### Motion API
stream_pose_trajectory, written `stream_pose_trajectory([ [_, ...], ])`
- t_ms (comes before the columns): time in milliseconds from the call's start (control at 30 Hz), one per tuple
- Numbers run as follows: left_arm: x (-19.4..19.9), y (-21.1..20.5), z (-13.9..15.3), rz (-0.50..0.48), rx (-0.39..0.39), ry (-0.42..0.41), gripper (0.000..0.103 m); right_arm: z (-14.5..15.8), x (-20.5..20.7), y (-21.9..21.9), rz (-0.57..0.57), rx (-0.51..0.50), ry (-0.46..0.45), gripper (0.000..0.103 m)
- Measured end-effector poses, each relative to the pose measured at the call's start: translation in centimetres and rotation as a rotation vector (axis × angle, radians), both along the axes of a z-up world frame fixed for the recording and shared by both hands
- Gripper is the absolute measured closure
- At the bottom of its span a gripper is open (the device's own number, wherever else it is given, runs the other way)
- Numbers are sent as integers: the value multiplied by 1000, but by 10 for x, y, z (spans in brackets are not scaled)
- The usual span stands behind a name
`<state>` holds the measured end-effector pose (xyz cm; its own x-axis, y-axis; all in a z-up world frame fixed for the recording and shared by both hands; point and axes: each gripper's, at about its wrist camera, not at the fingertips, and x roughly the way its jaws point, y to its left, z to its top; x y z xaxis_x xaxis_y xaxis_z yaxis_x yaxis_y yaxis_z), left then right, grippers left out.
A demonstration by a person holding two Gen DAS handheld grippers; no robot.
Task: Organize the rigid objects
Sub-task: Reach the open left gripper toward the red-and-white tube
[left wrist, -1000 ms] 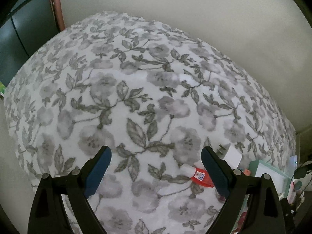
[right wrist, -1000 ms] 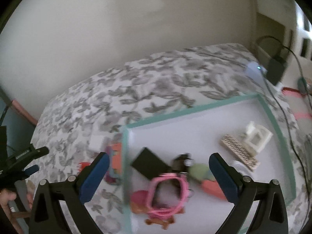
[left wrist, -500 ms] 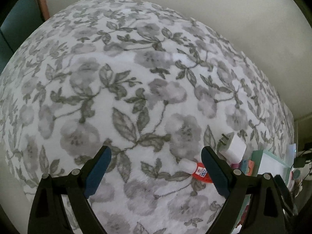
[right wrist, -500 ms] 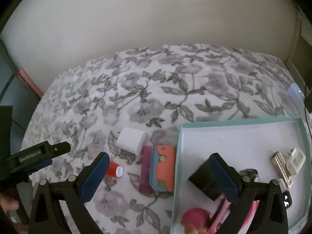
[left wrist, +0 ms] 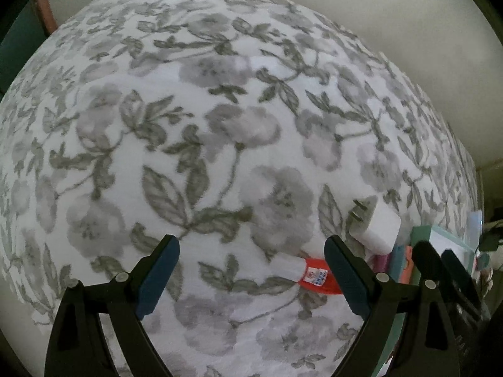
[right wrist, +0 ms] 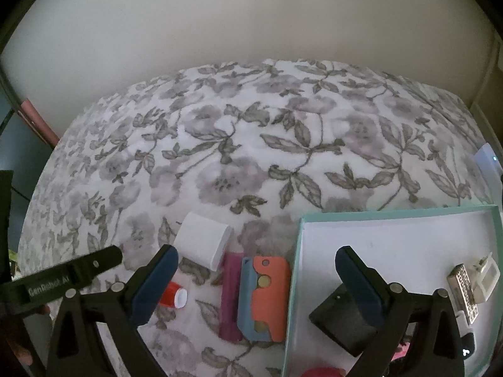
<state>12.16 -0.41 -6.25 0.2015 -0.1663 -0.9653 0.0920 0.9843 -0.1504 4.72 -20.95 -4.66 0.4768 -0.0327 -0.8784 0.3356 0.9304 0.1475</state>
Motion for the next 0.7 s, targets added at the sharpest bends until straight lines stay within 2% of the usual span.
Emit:
stream_pose_trajectory([
  [367,-7,-35,-17,-139,48,40,9,-3,-4,-14,-41,1,13,1],
  [700,-14,-65,-22,-217,41,39,9,-7,-8,-25,-74,10,27,1],
])
